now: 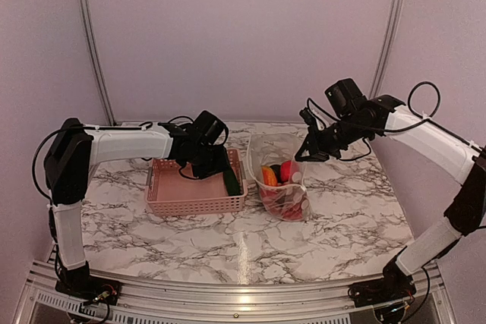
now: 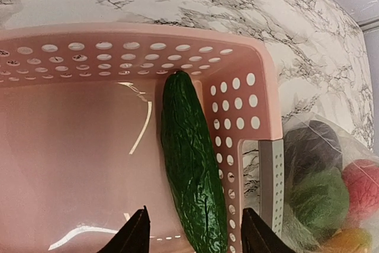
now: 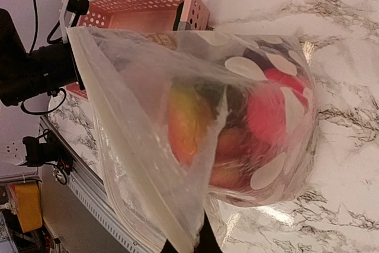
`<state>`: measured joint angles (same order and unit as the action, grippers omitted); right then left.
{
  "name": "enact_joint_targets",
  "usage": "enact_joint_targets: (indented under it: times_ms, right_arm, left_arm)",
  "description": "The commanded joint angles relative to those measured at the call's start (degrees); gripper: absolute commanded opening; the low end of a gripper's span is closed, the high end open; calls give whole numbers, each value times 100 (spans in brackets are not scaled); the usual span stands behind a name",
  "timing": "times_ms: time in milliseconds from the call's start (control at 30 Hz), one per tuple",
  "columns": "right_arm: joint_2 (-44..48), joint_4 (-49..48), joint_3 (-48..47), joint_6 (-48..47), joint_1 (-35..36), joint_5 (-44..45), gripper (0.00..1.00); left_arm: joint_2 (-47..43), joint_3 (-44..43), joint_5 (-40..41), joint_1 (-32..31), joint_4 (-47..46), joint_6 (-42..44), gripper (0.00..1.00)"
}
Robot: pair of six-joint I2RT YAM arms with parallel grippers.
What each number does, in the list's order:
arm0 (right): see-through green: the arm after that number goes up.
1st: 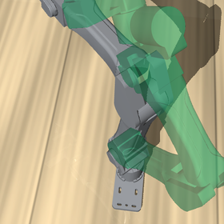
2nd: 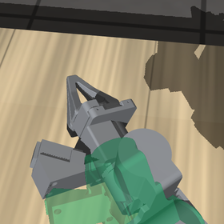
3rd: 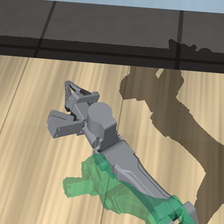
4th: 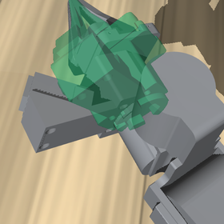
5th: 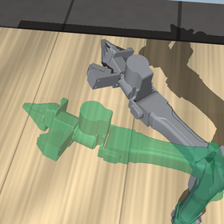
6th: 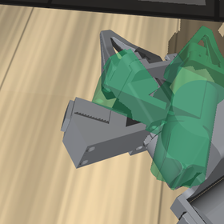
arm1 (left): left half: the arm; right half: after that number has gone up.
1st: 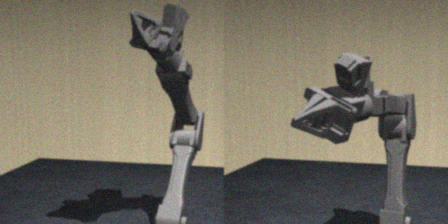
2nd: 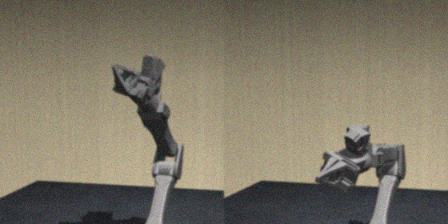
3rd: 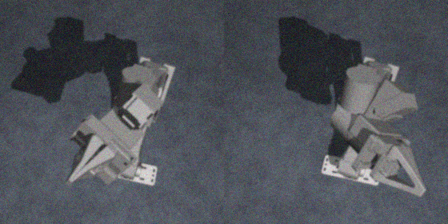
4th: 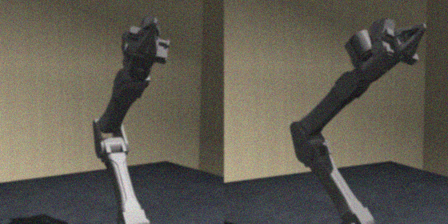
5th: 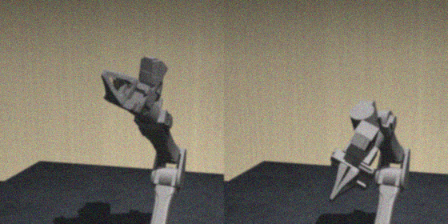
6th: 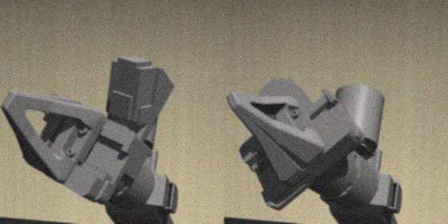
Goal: Place the food in the zip-top bag and seal the zipper
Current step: Pick up the fake vegetable from the bin.
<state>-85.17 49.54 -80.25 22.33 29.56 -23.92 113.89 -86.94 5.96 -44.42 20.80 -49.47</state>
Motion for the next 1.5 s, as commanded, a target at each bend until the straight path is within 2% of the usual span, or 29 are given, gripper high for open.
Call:
enact_joint_targets:
  times_ms: [0, 167, 600, 933, 1167, 1333, 1467]
  right_arm:
    - [-172, 186, -335, -92, -47, -125, 0]
    - [-115, 214, -324, -65, -48, -64, 0]
    - [53, 129, -152, 53, -47, -42, 0]
    - [34, 111, -185, 76, -47, -45, 0]
    - [26, 134, -236, 68, -47, -47, 0]
    - [74, 134, -205, 80, -52, -34, 0]
    - [125, 122, -131, 92, -41, -6, 0]
  left_arm:
    - [219, 96, -107, 88, -19, 13, 54]
    - [465, 5, -428, 148, -172, 14, 54]
    - [1373, -932, -819, 232, -111, 63, 54]
    - [1665, -1366, -623, 242, 268, 90, 46]
    - [1352, -1230, -547, 241, 303, 151, 34]
    - [454, -898, 271, 162, 78, 428, 29]
    - [-297, -559, 518, 90, -320, 651, 25]
